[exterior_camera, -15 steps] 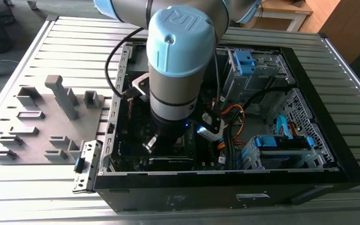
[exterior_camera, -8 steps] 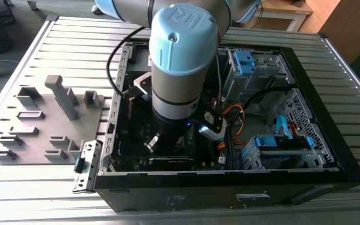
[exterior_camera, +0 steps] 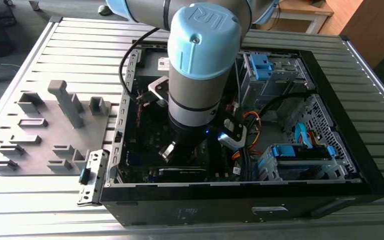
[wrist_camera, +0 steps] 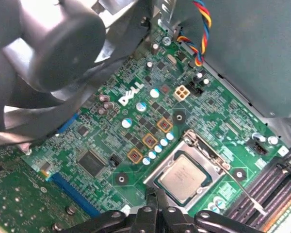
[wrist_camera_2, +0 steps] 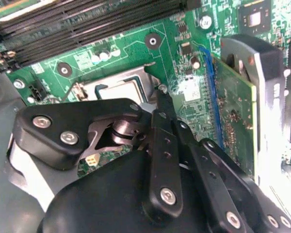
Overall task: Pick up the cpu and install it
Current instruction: 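Close the cpu cover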
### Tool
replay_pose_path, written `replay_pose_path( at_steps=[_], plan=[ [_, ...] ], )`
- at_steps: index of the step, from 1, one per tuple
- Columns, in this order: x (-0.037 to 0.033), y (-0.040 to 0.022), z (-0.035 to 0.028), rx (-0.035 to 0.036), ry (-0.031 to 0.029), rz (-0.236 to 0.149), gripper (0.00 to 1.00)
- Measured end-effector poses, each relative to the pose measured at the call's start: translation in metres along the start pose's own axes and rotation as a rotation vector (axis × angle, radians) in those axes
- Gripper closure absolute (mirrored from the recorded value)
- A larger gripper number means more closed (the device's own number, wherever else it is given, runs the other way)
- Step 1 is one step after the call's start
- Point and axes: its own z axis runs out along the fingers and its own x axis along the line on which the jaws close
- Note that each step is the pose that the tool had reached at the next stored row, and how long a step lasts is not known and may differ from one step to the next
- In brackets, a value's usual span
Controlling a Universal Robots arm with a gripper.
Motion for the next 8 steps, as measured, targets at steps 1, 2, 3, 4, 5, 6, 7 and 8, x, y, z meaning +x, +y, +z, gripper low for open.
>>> replay_pose_path(
  at_steps=[1, 2, 3, 4, 5, 6, 7, 8],
  plan=[
    [-0.0005, -0.0002, -0.0012, 0.0, 0.0, 0.0, 0.89],
    [-0.0009, -0.0001, -0.0028, 0.0, -0.0001, 0.0, 0.89],
    [-0.0012, 0.0001, -0.0046, -0.0001, -0.0001, 0.0, 0.89],
    [-0.0016, 0.0002, -0.0068, 0.0, 0.0, 0.0, 0.89],
    [-0.0019, 0.0003, -0.0093, -0.0001, -0.0001, 0.0, 0.89],
    [-0.0021, 0.0005, -0.0118, -0.0001, -0.0001, 0.0, 0.89],
    [-0.0023, 0.0006, -0.0142, -0.0001, -0.0001, 0.0, 0.89],
    [-0.0025, 0.0006, -0.016, 0.0, -0.0001, 0.0, 0.89]
  ],
)
